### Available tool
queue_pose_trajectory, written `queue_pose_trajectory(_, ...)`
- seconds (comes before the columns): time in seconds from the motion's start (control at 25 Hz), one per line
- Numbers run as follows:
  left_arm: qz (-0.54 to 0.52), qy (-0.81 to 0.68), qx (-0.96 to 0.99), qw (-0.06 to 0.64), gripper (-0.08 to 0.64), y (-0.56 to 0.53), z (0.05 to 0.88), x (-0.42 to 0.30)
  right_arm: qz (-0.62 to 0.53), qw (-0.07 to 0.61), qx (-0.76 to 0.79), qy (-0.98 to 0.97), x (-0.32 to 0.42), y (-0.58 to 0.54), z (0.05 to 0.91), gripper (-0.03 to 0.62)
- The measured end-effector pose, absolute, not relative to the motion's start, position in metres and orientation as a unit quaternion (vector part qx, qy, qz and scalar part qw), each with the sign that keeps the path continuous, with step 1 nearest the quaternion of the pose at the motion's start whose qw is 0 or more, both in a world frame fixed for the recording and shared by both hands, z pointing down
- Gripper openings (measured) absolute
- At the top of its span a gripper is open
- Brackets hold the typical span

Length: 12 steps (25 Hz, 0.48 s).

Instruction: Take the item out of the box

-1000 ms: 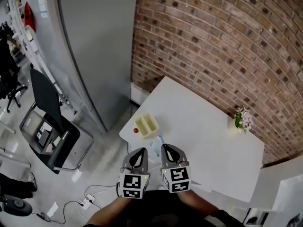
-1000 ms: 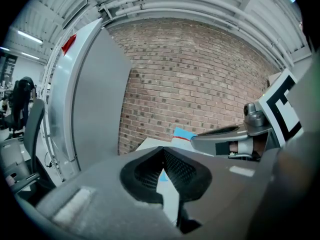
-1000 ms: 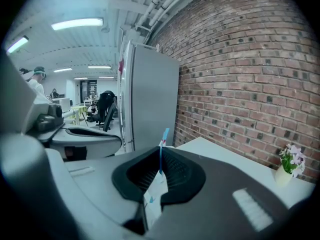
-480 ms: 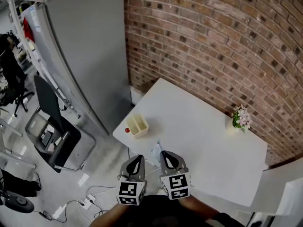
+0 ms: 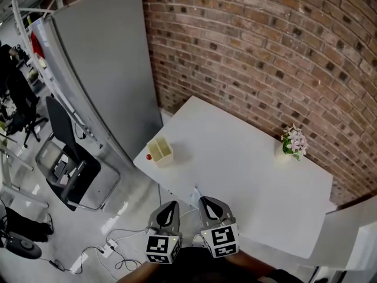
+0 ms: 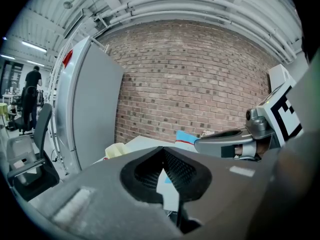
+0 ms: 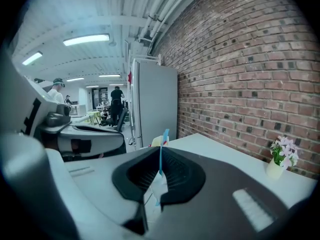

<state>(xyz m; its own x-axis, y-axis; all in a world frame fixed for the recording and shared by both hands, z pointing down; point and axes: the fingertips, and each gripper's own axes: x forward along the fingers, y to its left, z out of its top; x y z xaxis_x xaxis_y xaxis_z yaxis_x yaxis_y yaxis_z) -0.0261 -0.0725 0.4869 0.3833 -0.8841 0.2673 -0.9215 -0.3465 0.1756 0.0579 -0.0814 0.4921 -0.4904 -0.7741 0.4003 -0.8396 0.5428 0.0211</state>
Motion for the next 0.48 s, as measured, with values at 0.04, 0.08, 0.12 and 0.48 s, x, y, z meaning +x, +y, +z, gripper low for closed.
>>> queue_pose_trajectory(0.04, 0.063, -0.552, 0.818, 0.148, 0.005, -0.067, 0.487, -0.021, 0.089, 0.185, 0.467, -0.860, 0.061, -0.076, 0.494, 0.009)
queue_pose_trajectory(0.08, 0.063, -0.551, 0.819, 0.146, 0.005, -0.063, 0.487, -0.016, 0.089, 0.185, 0.465, -0.861, 0.065, -0.072, 0.495, 0.009)
queue_pose_trajectory(0.12, 0.062, -0.550, 0.821, 0.143, 0.005, -0.058, 0.488, -0.011, 0.089, 0.185, 0.463, -0.862, 0.067, -0.067, 0.496, 0.009)
queue_pose_trajectory(0.48, 0.085, -0.562, 0.811, 0.139, 0.005, -0.026, 0.507, -0.012, 0.095, 0.181, 0.451, -0.869, 0.075, -0.044, 0.507, 0.006)
